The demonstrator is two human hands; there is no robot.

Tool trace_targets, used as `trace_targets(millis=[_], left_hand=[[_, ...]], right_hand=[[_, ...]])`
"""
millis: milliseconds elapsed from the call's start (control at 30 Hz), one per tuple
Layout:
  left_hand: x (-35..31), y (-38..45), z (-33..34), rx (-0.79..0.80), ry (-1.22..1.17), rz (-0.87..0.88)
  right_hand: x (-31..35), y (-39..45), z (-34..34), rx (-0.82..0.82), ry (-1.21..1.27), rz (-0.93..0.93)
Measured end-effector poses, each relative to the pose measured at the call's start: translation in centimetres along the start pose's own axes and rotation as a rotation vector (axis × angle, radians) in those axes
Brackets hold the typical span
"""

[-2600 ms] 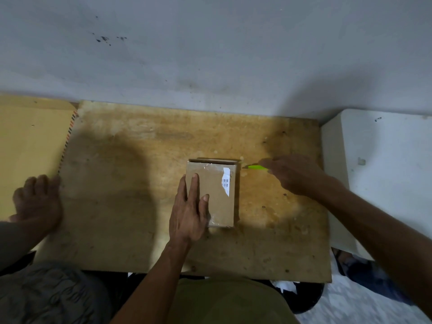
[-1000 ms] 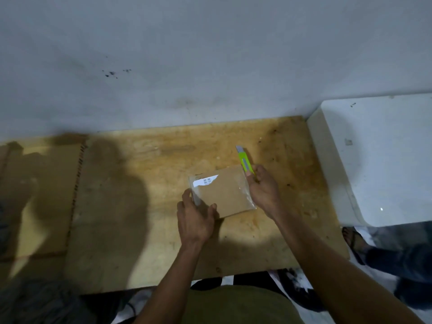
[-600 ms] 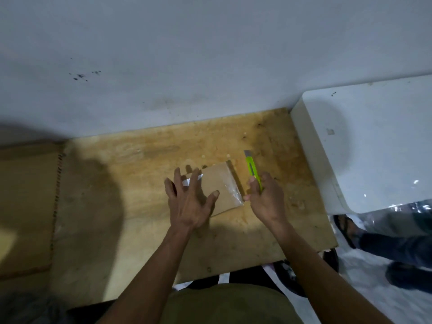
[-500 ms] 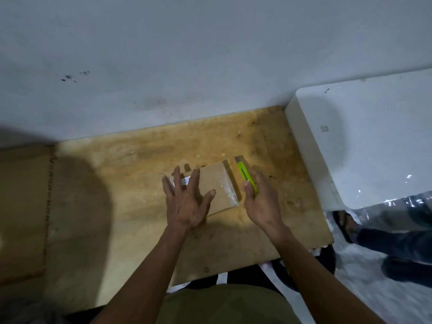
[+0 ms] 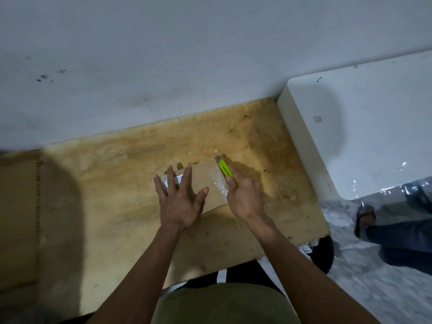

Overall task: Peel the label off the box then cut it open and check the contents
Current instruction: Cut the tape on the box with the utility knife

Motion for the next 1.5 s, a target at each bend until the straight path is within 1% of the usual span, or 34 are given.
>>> trace_targets(millis=[300,533,700,867,1033,1200,1500], left_hand=[[0.0,0.0,0.2,0.007,0.000,-0.005],[0.0,-0.1,0.2,-0.003,0.005,-0.015],[-0.1,-0.2,0.1,-0.004,0.004,-0.011],[-0.4,-0.4,-0.2,0.008,0.004,-0.021],[-0.5,-0.4,-0.3,0.021,-0.006,-0.031],[-0.6,-0.5,-0.4,0.026,-0.012,-0.043],[-0.5,-0.6,-0.2,0.041,-0.018,-0.047]], right_hand=[[0.2,0.2,0.5,0.013,-0.067,0.026],[1.0,-0.4,0.7,0.030,-0.298,-0.103],[0.8,-1.6,0.5,0.025,-0.365,-0.135],[0.3,-2.2,0.3,0.028,-0.385,-0.130],[-0.5,-3.6,0.1,0.054,-0.400,-0.177],[-1.2,-4.3,0.0,0.037,-0.396,-0.193],[-2.1,-5.8,-0.2,0.058,-0.399,-0.129]])
Point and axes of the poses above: each hand's wrist, its own y-axis towards the middle knuckle, its own z-axis out of the palm, x = y × z, the point moved 8 cm from there along y, towards the middle knuckle, and after that the axes turned 7 degrees about -x, right-handed, at the moved point
